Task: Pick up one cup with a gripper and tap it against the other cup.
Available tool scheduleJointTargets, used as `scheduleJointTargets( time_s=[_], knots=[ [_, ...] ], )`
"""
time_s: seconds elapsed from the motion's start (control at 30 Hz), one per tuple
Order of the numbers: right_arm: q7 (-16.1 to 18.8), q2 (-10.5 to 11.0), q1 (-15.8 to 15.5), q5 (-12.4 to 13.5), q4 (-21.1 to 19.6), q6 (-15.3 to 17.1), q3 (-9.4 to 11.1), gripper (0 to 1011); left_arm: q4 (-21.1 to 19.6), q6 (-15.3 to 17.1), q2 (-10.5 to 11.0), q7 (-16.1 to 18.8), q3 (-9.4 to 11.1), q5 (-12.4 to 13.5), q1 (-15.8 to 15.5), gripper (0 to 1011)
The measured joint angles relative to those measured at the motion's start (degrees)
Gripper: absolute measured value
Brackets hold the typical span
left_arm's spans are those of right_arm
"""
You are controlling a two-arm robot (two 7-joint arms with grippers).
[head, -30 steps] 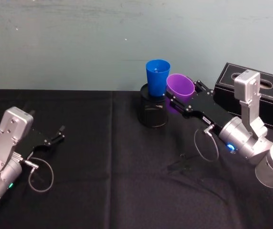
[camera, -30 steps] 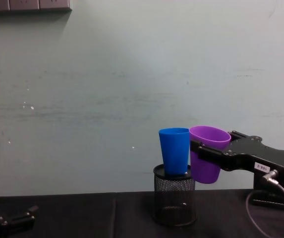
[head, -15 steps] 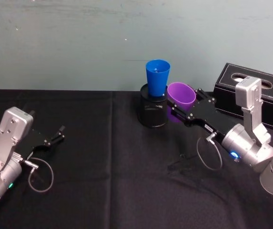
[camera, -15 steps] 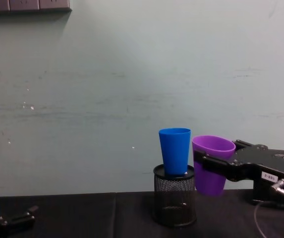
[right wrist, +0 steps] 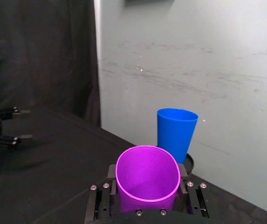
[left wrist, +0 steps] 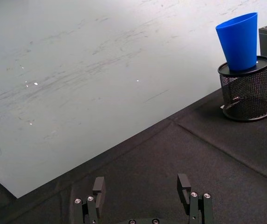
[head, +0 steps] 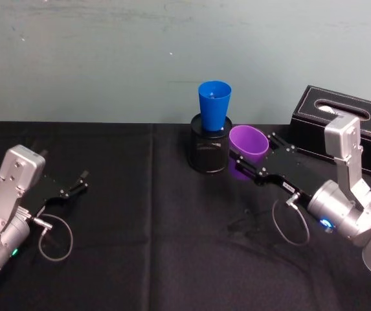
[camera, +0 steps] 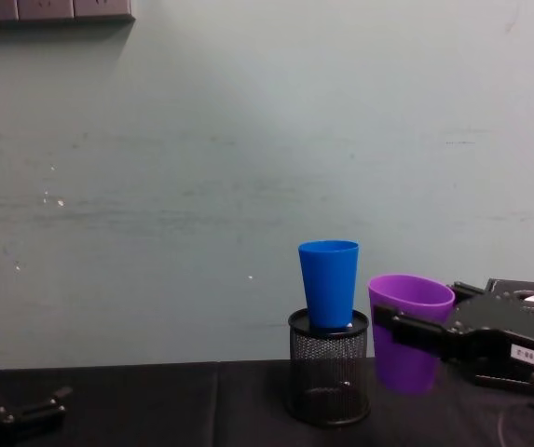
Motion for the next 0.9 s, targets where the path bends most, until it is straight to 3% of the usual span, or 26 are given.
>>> scheduleJointTargets(
  time_s=[0.9],
  knots=[
    [2.6,2.5,-4.1,3.5,-1.7,0.0,-1.1,733,0.0,0.0,0.0,0.0,0.0,0.0,0.0,1011]
  ],
)
